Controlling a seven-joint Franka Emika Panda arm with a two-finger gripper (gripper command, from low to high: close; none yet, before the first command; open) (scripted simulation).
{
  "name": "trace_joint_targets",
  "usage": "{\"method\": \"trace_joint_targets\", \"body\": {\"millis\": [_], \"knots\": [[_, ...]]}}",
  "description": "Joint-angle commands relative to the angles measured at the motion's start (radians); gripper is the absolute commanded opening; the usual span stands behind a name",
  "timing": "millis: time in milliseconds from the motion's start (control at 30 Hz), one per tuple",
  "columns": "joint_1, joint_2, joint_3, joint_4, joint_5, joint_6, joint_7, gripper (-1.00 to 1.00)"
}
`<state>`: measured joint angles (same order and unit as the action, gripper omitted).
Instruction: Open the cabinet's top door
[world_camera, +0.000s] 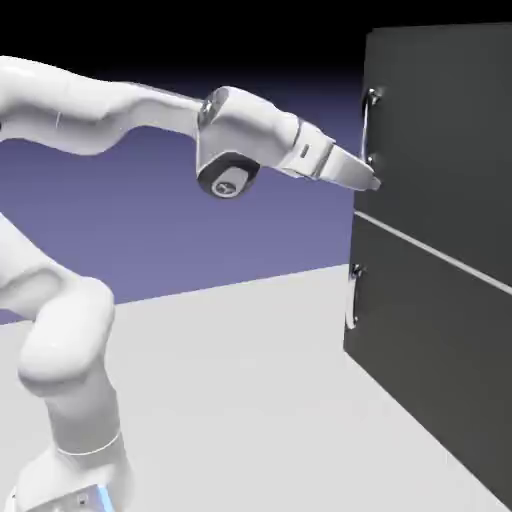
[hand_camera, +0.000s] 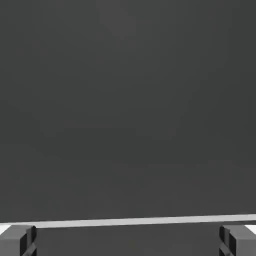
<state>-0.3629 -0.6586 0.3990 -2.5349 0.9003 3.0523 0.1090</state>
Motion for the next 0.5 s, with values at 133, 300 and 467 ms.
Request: {"method": "trace_joint_targets", "body": {"millis": [133,300,467], "knots": [[-0.091,-0.021,0.096,0.066,0.218,0.004,-0.153,0.0],[-0.181,-0.043,0.193,0.133,0.435,0.007,-0.305,0.0],[-0.272,-0.064,0.289,0.199,0.653,0.011,-0.458,0.0]]}}
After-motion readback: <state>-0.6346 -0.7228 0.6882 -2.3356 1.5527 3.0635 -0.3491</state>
